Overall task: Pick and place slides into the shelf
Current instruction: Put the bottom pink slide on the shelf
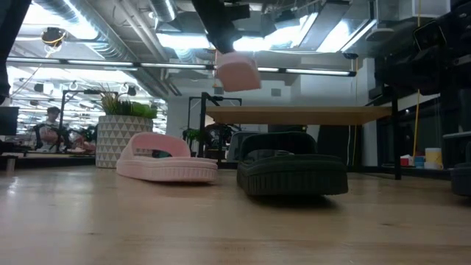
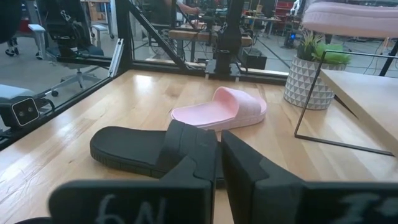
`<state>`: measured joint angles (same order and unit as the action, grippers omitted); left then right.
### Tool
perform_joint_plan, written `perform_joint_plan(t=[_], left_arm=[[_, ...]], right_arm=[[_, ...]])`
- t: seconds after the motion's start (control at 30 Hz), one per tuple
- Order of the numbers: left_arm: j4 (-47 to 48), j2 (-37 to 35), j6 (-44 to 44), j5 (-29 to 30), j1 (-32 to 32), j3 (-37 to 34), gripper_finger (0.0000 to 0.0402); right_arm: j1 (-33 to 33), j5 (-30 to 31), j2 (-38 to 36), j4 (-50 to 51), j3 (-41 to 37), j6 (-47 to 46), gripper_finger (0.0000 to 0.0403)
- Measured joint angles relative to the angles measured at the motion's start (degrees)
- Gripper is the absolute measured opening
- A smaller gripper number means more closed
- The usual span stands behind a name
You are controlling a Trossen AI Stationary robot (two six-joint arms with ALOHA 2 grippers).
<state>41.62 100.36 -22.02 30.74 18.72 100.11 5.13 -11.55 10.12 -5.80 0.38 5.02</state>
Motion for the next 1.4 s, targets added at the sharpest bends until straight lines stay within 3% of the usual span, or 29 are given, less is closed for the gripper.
perform_joint_plan(t=[0.67, 1.4], left_arm=[[-2.8, 0.1, 1.9, 0.3, 0.0, -5.6, 0.0], [-3.6, 2.5, 1.0, 1.6, 1.8, -5.8, 0.0]], right_arm=[[0.0, 0.0, 0.0, 0.1, 0.0, 0.0, 0.0026], [0.0, 0.0, 0.0, 0.1, 0.0, -0.2, 0.0026]])
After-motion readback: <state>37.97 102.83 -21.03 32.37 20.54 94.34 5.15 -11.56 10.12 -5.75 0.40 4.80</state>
